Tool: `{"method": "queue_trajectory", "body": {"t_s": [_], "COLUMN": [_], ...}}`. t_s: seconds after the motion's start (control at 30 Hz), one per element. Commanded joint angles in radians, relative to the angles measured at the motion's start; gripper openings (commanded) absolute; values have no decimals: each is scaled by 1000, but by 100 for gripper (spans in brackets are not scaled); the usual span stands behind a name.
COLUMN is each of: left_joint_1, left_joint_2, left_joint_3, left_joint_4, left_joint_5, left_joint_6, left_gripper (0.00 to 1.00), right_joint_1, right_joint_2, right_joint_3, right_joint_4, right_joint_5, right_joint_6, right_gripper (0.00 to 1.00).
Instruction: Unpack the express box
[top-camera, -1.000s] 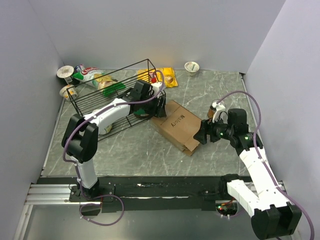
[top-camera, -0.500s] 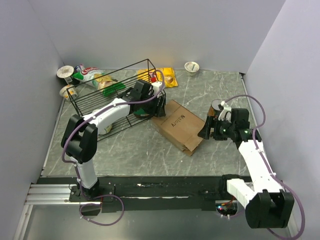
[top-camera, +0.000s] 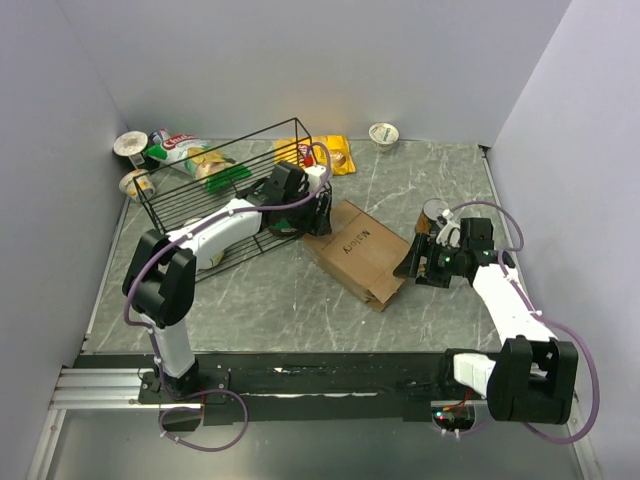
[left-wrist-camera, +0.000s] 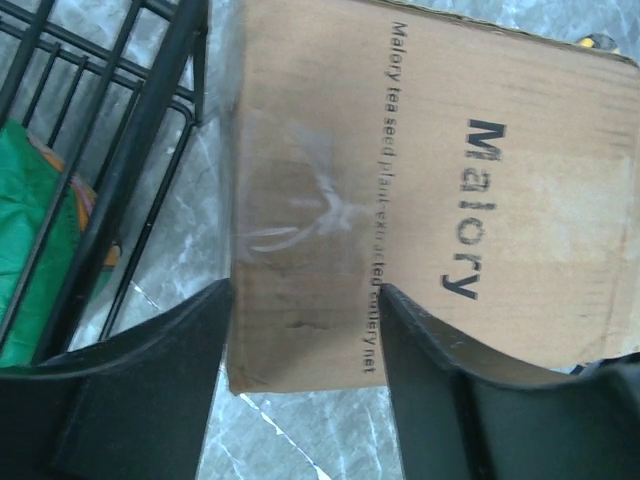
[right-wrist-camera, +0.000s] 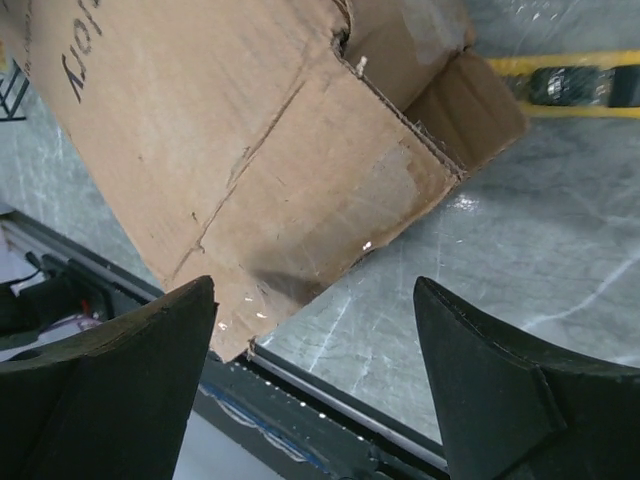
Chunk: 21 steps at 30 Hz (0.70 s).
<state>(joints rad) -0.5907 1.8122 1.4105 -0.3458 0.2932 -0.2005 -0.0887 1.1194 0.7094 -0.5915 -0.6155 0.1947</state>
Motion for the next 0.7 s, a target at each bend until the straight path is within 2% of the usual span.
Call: {"method": "queue_trajectory", "body": {"t_s": [0.0, 0.1, 0.13, 0.2, 0.23, 0.27, 0.3, 0.33, 0.4, 0.43, 0.5, 0.53, 0.6, 0.67], "left_joint_1": [35, 35, 35, 31, 23, 11, 0, 0, 0, 0, 0, -1, -1, -1], "left_joint_2": [39, 35, 35, 32, 30, 27, 27, 26, 19, 16, 10, 9, 3, -7], "left_joint_3": [-34, -56, -61, -77, -82, -85, -87, -94, -102, -107, -113, -110, -110, -99], "left_joint_4": [-12, 4, 7, 10, 4, -8, -15, -15, -10, -2, 5, 5, 4, -16], "left_joint_5": [-11, -5, 13, 37, -29, -64, -72, -74, -26, -7, 33, 43, 55, 63], "left_joint_6": [-22, -16, -1, 13, 22, 26, 35, 41, 50, 56, 53, 56, 62, 76], "left_gripper": [63, 58, 53, 51, 61, 65, 68, 66, 55, 40, 26, 15, 4, 1], "right_joint_1": [-8, -6, -6, -6, -8, -8, -8, -8, -6, -6, -8, -6, -6, -6], "right_joint_2": [14, 13, 7, 3, 2, 0, -4, -6, -7, -12, -16, -23, -26, -38], "right_joint_3": [-4, -10, -14, -24, -25, -25, -24, -25, -28, -36, -44, -50, -54, -56], "right_joint_4": [56, 50, 48, 47, 38, 35, 30, 21, 18, 19, 25, 27, 24, 22], "right_joint_5": [-50, -44, -46, -44, -43, -41, -40, -38, -38, -38, -38, -39, -39, -36], "right_joint_6": [12, 9, 6, 5, -1, -4, -9, -18, -24, -26, -23, -24, -29, -40], "right_gripper": [86, 87, 87, 87, 87, 87, 87, 87, 87, 87, 86, 86, 86, 86]}}
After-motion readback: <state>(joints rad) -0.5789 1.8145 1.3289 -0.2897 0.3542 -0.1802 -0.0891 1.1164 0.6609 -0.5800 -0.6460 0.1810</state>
